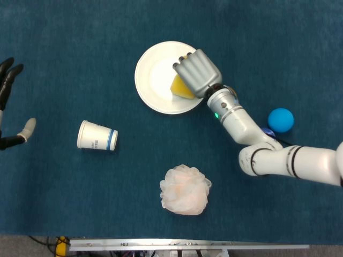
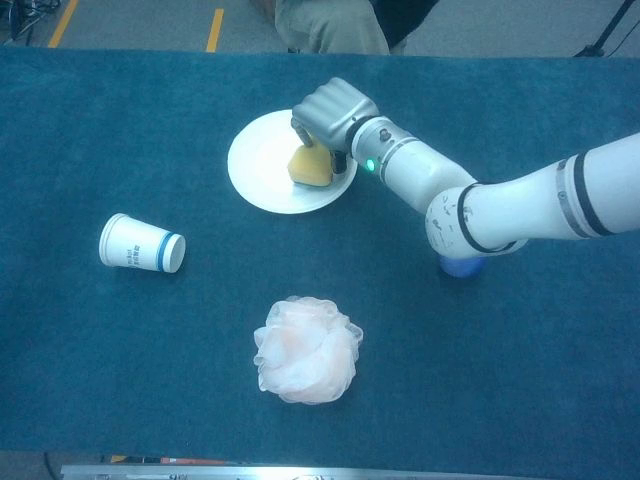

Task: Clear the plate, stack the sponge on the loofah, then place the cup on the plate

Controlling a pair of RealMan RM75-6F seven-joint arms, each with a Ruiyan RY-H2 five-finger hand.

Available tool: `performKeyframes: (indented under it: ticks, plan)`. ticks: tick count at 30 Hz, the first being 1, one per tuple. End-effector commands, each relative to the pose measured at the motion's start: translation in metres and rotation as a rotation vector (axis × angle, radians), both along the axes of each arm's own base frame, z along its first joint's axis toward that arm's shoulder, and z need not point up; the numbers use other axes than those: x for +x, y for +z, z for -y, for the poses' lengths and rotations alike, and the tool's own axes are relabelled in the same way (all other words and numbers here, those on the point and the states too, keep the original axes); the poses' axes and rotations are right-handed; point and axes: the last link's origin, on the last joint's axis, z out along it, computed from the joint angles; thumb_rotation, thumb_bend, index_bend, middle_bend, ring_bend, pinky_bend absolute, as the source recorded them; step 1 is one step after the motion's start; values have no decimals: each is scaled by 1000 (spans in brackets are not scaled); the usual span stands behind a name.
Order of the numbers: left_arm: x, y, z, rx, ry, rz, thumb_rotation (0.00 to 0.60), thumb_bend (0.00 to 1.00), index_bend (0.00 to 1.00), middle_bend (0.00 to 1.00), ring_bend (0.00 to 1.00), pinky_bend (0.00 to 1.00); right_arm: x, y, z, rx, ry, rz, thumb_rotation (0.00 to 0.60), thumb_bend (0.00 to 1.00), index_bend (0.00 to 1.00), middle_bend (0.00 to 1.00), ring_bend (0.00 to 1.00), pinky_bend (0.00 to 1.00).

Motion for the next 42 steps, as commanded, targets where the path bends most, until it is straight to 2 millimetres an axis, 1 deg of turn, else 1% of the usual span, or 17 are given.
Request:
performKeyframes:
  ticks: [1, 4, 7, 16, 20, 26, 31, 38, 40, 42]
  plan:
    - [0, -1, -1, -2, 0, 2, 600, 319, 42, 0, 0, 131, -2, 9, -1, 4, 5, 21, 600, 50, 508, 476, 448, 606]
    - [0, -1, -1, -2, -2, 2, 600, 319, 42, 0, 0, 131, -3, 18, -7, 33, 8, 55, 600, 49, 508, 476, 448, 606]
    - [0, -2, -2, -3, -3, 1, 600, 319, 41, 0, 0, 131, -3, 29, -20, 74, 35, 85, 600, 49, 508, 476, 448, 606]
    - [5, -5, -3, -11, -16, 0, 600, 319, 41, 0, 0, 131, -11, 60, -64, 200, 128, 104, 600, 49, 508, 476, 448, 606]
    - [8, -6, -4, -15, -21, -3, 600, 319, 41, 0, 0, 131, -14, 67, -84, 266, 169, 104, 600, 49, 508, 476, 449, 606]
    - [12, -9, -5, -21, -30, -5, 600, 319, 41, 0, 0, 131, -18, 66, -115, 375, 234, 86, 600, 49, 508, 476, 449, 606]
    - [12, -9, -4, -20, -29, -6, 600, 319, 41, 0, 0, 131, -20, 60, -132, 437, 271, 66, 600, 48, 508, 476, 449, 606]
    - [11, -8, -4, -17, -23, -6, 600, 319, 41, 0, 0, 131, -26, 51, -144, 485, 297, 25, 600, 49, 508, 475, 446, 606]
    - [11, -8, -4, -17, -24, -6, 600, 319, 41, 0, 0, 131, -26, 51, -145, 492, 301, 14, 600, 50, 504, 469, 431, 606]
    - [11, -8, -3, -17, -26, -5, 600, 319, 41, 0, 0, 131, -26, 51, -145, 495, 304, 8, 600, 50, 478, 452, 409, 606]
